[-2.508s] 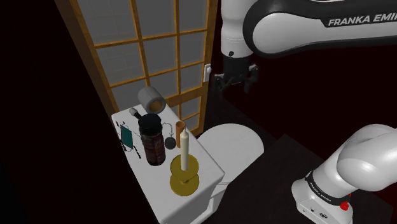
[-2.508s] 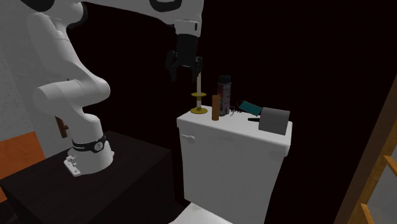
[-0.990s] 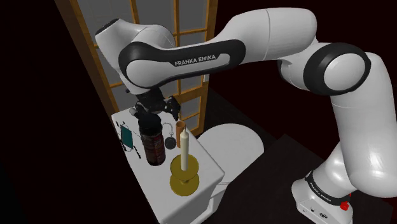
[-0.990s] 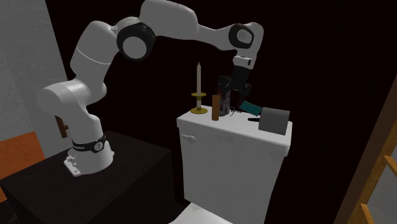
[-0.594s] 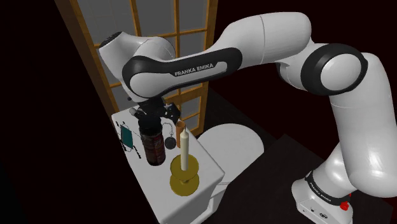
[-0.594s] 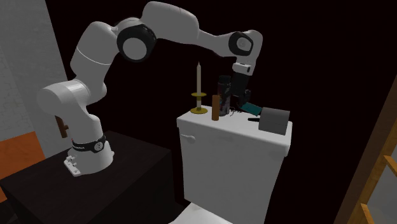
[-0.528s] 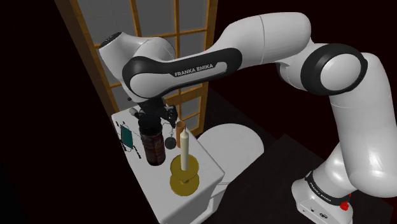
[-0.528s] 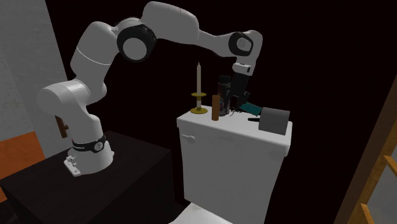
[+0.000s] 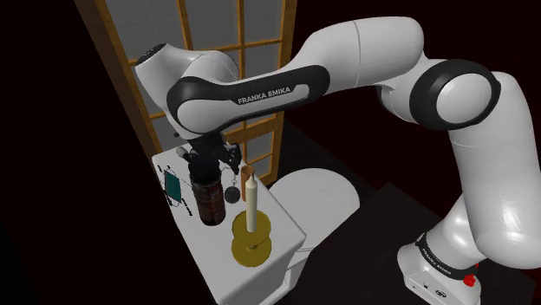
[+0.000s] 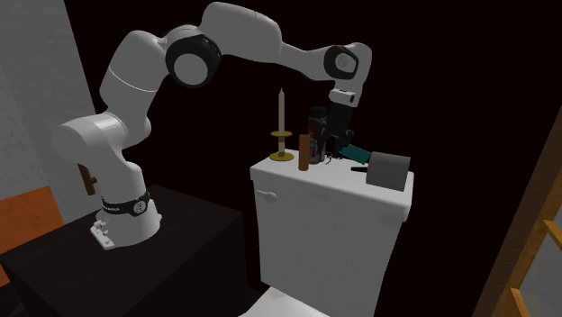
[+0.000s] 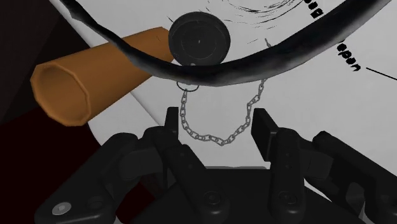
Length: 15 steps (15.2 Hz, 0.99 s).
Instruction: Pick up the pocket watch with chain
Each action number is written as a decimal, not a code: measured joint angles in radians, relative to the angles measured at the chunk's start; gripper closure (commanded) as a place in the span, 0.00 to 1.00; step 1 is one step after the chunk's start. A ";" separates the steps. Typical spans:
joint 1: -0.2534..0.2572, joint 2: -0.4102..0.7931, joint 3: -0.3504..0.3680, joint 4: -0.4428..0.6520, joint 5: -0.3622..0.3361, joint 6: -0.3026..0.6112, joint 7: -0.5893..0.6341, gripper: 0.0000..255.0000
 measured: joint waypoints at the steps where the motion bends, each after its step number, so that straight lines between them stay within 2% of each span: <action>1: 0.000 0.000 0.000 0.000 0.000 0.000 0.000 1.00; 15: 0.043 -0.002 0.001 0.179 0.003 -0.168 -0.034 1.00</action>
